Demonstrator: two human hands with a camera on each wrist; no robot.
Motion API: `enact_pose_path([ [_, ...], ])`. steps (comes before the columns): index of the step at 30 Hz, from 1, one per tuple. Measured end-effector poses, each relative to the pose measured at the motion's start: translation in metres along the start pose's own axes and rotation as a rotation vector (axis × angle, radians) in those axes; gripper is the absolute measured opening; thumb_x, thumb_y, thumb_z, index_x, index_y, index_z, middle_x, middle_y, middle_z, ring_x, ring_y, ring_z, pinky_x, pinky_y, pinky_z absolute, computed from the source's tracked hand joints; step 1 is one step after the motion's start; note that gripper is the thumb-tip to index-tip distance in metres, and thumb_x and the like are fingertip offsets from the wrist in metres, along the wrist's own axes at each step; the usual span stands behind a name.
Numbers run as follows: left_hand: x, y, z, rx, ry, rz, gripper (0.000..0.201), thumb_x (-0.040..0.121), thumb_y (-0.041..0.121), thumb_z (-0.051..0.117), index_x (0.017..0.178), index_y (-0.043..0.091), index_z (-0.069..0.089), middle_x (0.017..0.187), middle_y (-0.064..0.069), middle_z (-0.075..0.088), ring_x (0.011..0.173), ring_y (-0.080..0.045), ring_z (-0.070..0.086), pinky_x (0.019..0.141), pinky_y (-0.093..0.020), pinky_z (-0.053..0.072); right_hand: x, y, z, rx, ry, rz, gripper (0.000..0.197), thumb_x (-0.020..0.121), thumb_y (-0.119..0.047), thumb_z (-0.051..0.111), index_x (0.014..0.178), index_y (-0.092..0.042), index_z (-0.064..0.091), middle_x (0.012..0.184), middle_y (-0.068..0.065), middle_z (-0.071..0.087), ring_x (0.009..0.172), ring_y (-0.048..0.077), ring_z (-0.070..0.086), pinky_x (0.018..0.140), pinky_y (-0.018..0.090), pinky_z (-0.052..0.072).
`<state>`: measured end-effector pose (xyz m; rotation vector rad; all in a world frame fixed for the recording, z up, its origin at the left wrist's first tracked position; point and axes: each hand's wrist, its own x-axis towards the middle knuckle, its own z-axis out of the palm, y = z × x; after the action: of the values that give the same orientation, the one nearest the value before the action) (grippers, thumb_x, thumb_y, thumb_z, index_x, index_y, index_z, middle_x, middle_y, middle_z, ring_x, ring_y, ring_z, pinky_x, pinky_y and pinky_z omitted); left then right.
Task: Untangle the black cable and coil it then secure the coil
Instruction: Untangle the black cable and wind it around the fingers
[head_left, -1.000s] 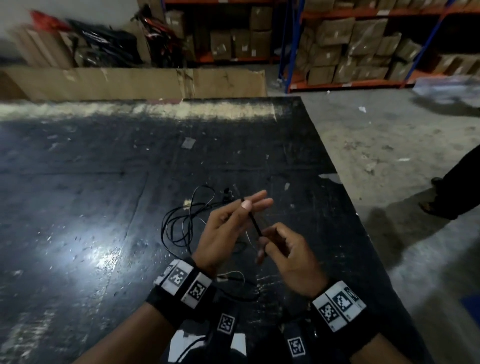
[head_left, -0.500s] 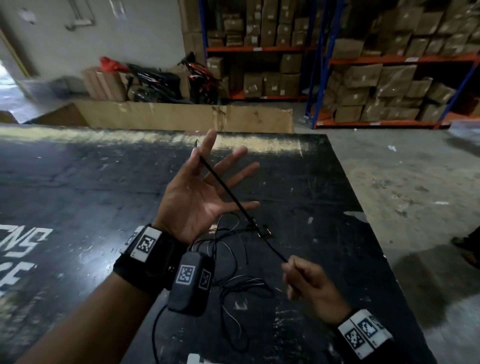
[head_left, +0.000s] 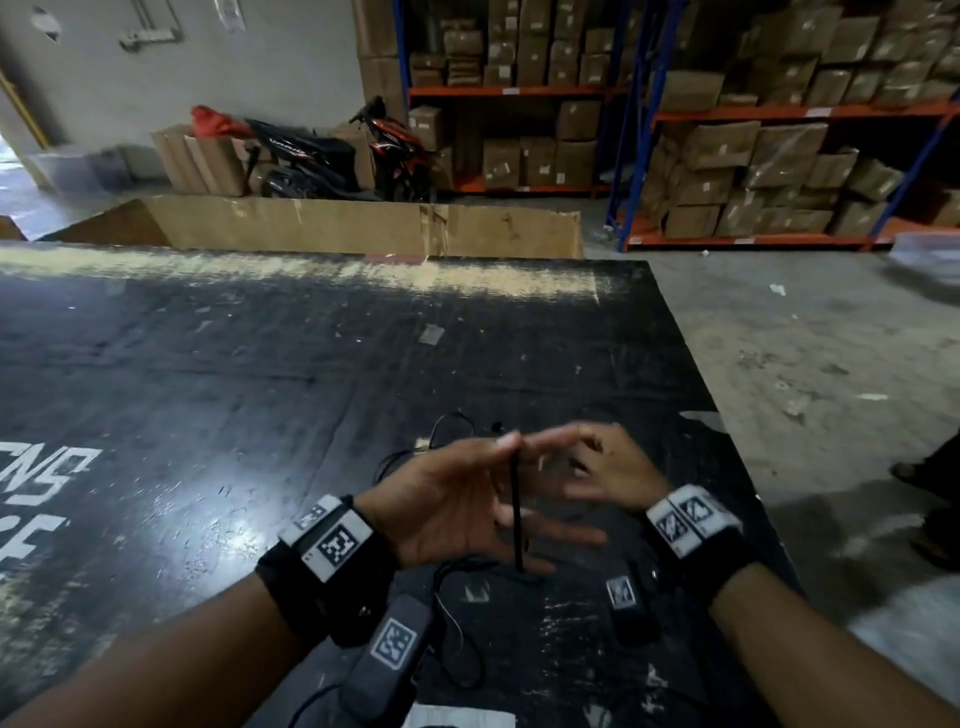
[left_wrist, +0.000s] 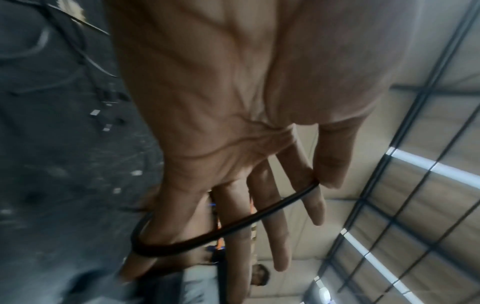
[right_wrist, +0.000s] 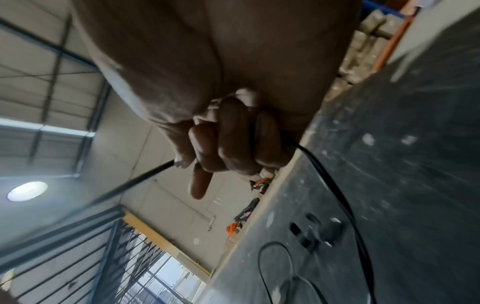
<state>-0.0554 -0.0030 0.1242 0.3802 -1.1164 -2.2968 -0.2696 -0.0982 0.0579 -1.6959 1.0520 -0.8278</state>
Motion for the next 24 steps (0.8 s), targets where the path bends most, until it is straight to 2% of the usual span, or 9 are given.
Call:
enact_pose_path([
  [3, 0.004, -0.013, -0.012, 0.013, 0.131, -0.068, 0.044, 0.103, 0.039, 0.048, 0.143, 0.025, 0.060, 0.144, -0.017, 0.063, 0.135, -0.047, 0.055, 0.115, -0.076, 0.018, 0.015, -0.035, -0.010, -0.161, 0.012, -0.114, 0.026, 0.097, -0.024, 0.064, 0.079, -0.010, 0.075, 0.072, -0.002, 0.075, 0.065, 0.005, 0.064, 0.066, 0.023, 0.048],
  [5, 0.004, -0.016, -0.021, 0.011, 0.249, -0.060, 0.044, 0.103, 0.039, 0.046, 0.143, 0.027, 0.060, 0.146, -0.017, 0.061, 0.136, -0.047, 0.053, 0.113, -0.074, 0.027, 0.018, -0.055, -0.012, -0.234, 0.020, -0.188, 0.024, 0.095, -0.025, 0.066, 0.075, -0.016, 0.075, 0.060, -0.012, 0.069, 0.057, -0.003, 0.058, 0.059, 0.019, 0.044],
  [7, 0.003, -0.016, -0.030, 0.019, 0.349, -0.045, 0.045, 0.102, 0.041, 0.048, 0.144, 0.031, 0.059, 0.149, -0.016, 0.058, 0.137, -0.045, 0.053, 0.110, -0.068, 0.035, 0.015, -0.067, -0.011, -0.295, 0.035, -0.262, 0.023, 0.094, -0.029, 0.068, 0.073, -0.020, 0.074, 0.061, -0.005, 0.069, 0.055, 0.003, 0.055, 0.057, 0.030, 0.045],
  [9, 0.002, -0.015, -0.036, 0.047, 0.430, -0.043, 0.047, 0.100, 0.044, 0.050, 0.146, 0.032, 0.057, 0.150, -0.013, 0.058, 0.137, -0.042, 0.055, 0.108, -0.062, 0.037, 0.009, -0.075, -0.007, -0.338, 0.045, -0.310, 0.022, 0.092, -0.030, 0.070, 0.074, -0.019, 0.075, 0.063, 0.001, 0.071, 0.055, 0.007, 0.057, 0.055, 0.033, 0.047],
  [13, 0.001, -0.012, -0.046, 0.146, 0.587, 0.006, 0.047, 0.104, 0.041, 0.047, 0.146, 0.023, 0.056, 0.147, -0.013, 0.061, 0.135, -0.035, 0.059, 0.094, -0.048, 0.043, -0.005, -0.086, 0.009, -0.379, 0.011, -0.355, 0.022, 0.092, -0.037, 0.068, 0.080, -0.019, 0.075, 0.065, 0.002, 0.072, 0.056, 0.017, 0.065, 0.055, 0.040, 0.052],
  [15, 0.001, -0.004, -0.049, 0.137, 0.655, 0.092, 0.044, 0.104, 0.039, 0.048, 0.142, 0.021, 0.061, 0.143, -0.014, 0.064, 0.124, -0.029, 0.067, 0.085, -0.043, 0.047, -0.012, -0.087, 0.019, -0.330, -0.030, -0.349, 0.020, 0.095, -0.036, 0.064, 0.087, -0.021, 0.073, 0.068, -0.004, 0.073, 0.056, 0.013, 0.065, 0.055, 0.039, 0.052],
  [18, 0.000, 0.014, -0.054, 0.088, 0.694, 0.223, 0.041, 0.104, 0.039, 0.046, 0.142, 0.032, 0.060, 0.141, -0.009, 0.067, 0.119, -0.026, 0.068, 0.099, -0.054, 0.045, -0.022, -0.080, 0.033, -0.142, -0.117, -0.249, 0.027, 0.104, -0.026, 0.051, 0.096, -0.013, 0.073, 0.053, -0.016, 0.060, 0.044, 0.002, 0.053, 0.050, 0.018, 0.041],
  [22, -0.005, 0.042, -0.052, -0.005, 0.624, 0.340, 0.046, 0.106, 0.041, 0.040, 0.151, 0.035, 0.049, 0.150, -0.011, 0.059, 0.138, -0.034, 0.055, 0.107, -0.071, 0.039, -0.031, -0.059, 0.047, 0.076, -0.215, -0.128, 0.038, 0.109, -0.023, 0.038, 0.101, -0.003, 0.070, 0.050, 0.008, 0.047, 0.040, 0.009, 0.041, 0.046, 0.019, 0.035],
  [24, -0.009, 0.054, -0.049, -0.023, 0.574, 0.383, 0.046, 0.108, 0.041, 0.037, 0.153, 0.035, 0.045, 0.152, -0.012, 0.056, 0.140, -0.035, 0.053, 0.106, -0.077, 0.035, -0.031, -0.044, 0.050, 0.138, -0.234, -0.060, 0.039, 0.109, -0.021, 0.037, 0.103, 0.001, 0.069, 0.053, 0.010, 0.045, 0.039, 0.006, 0.039, 0.042, 0.016, 0.032],
])
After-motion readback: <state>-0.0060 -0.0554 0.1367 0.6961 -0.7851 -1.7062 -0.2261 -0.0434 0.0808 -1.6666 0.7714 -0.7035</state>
